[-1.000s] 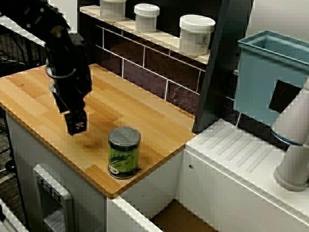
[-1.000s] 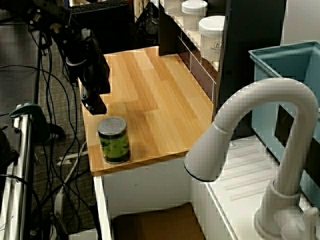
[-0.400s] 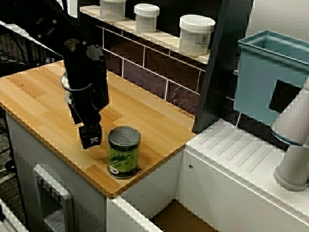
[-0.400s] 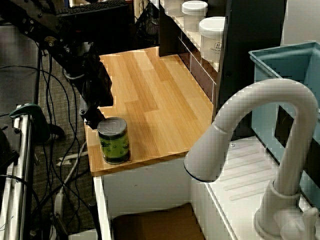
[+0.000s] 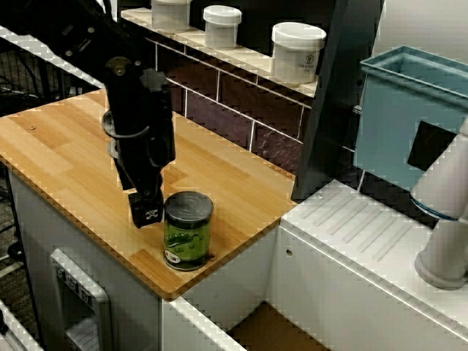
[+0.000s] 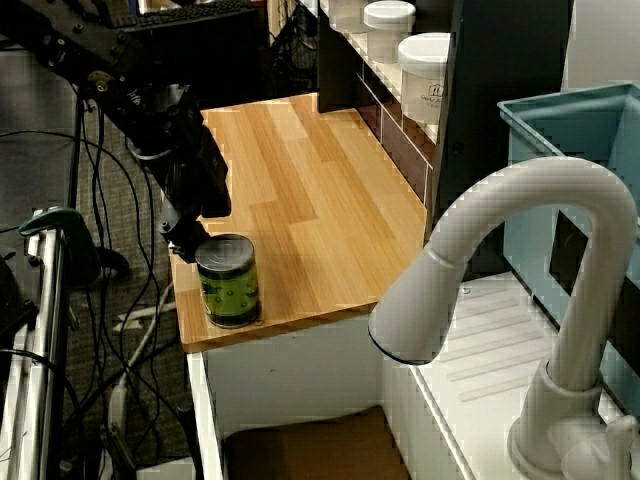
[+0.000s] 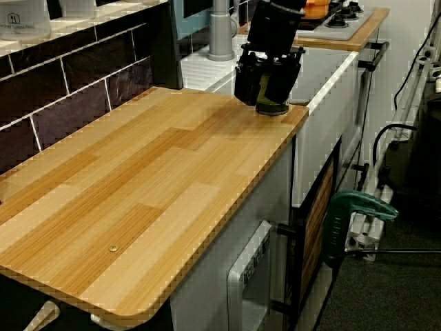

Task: Push into sink

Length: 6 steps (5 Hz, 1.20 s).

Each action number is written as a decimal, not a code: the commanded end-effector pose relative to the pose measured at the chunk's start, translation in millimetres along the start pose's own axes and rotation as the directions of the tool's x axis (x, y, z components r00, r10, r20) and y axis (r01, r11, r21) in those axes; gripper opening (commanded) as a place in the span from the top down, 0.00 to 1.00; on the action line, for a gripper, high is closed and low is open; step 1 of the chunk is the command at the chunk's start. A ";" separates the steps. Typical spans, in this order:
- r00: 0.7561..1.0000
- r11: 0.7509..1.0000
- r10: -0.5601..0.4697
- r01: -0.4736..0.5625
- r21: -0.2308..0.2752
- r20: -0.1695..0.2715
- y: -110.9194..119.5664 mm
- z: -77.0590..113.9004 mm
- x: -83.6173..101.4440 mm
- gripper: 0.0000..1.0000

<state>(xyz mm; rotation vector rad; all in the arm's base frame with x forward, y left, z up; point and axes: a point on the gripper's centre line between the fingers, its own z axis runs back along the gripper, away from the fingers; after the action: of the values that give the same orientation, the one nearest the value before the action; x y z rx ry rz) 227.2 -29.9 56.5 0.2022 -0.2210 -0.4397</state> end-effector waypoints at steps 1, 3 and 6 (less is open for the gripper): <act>0.998 0.999 -0.054 0.054 -0.007 0.016 -17.7 -0.4 11.3 0.00; 0.996 0.995 -0.093 0.093 -0.024 -0.010 -45.5 -8.0 37.5 0.00; 0.996 0.996 -0.092 0.091 -0.023 -0.010 -43.3 3.3 49.5 0.00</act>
<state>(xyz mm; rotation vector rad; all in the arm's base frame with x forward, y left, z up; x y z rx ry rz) 250.6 -91.7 46.4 0.1978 -0.1498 -0.5422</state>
